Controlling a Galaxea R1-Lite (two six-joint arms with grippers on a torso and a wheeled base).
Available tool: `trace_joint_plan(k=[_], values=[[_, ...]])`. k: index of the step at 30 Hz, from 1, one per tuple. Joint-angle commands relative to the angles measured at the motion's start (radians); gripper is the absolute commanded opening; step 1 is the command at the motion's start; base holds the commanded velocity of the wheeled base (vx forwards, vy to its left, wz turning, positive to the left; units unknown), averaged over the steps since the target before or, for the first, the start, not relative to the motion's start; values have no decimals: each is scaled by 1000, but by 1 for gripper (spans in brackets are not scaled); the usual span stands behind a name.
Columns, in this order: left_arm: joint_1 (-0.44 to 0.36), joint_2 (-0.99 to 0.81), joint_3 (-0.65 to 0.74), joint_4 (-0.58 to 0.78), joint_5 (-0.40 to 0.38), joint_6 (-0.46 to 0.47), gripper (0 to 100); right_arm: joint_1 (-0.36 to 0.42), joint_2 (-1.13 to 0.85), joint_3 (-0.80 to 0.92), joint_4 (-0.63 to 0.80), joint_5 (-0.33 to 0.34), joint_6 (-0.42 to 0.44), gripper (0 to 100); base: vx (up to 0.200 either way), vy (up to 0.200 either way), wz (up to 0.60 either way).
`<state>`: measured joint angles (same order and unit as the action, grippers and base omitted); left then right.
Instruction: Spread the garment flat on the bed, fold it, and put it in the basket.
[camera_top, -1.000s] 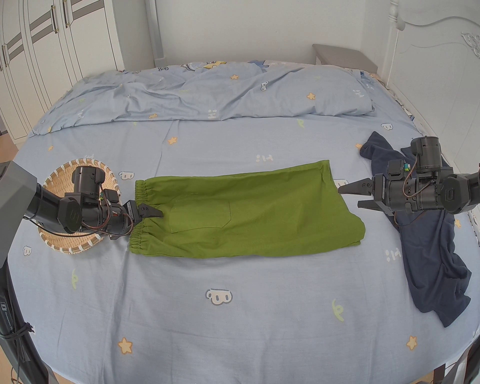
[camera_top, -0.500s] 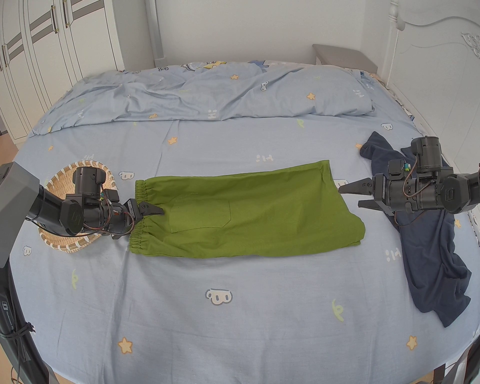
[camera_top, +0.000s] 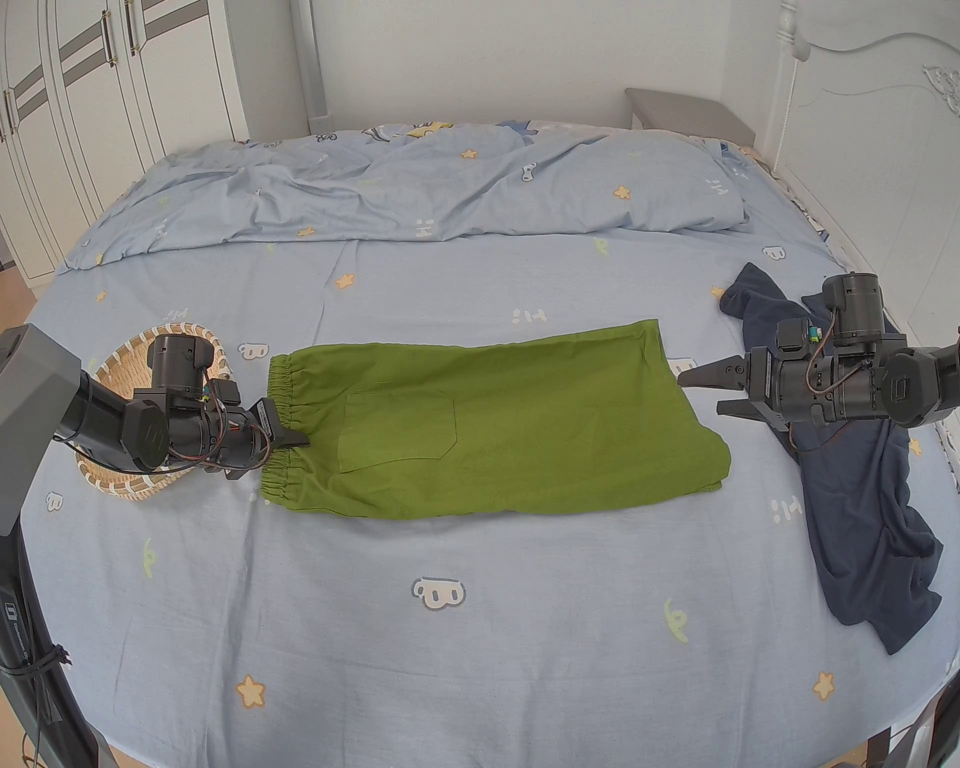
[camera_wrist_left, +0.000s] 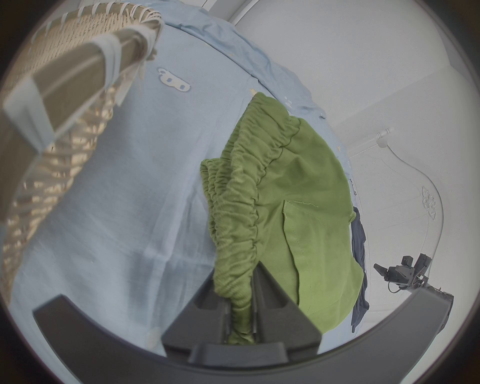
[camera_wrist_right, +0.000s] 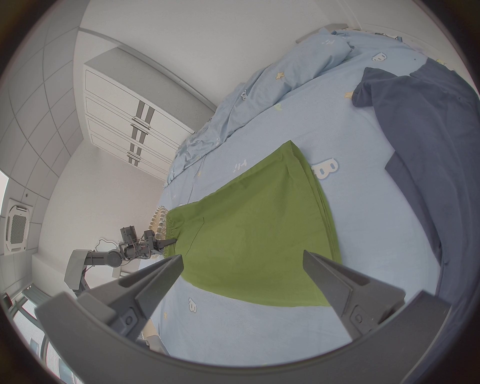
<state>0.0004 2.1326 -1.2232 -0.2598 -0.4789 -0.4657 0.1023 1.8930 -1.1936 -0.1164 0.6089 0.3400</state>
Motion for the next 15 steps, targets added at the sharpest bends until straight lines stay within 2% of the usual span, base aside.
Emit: trace_joint_plan(k=[1, 9, 15], values=[[3, -2, -1, -1, 0, -1, 0, -3, 1, -3, 0, 0, 1, 100, 0, 0, 0], [3, -40, 10, 2, 0, -2, 0, -12, 35, -14, -8, -34, -6, 100, 0, 0, 0], [6, -62, 13, 8, 0, -2, 0, -13, 150, -61, 0, -106, -10, 100, 0, 0, 0]])
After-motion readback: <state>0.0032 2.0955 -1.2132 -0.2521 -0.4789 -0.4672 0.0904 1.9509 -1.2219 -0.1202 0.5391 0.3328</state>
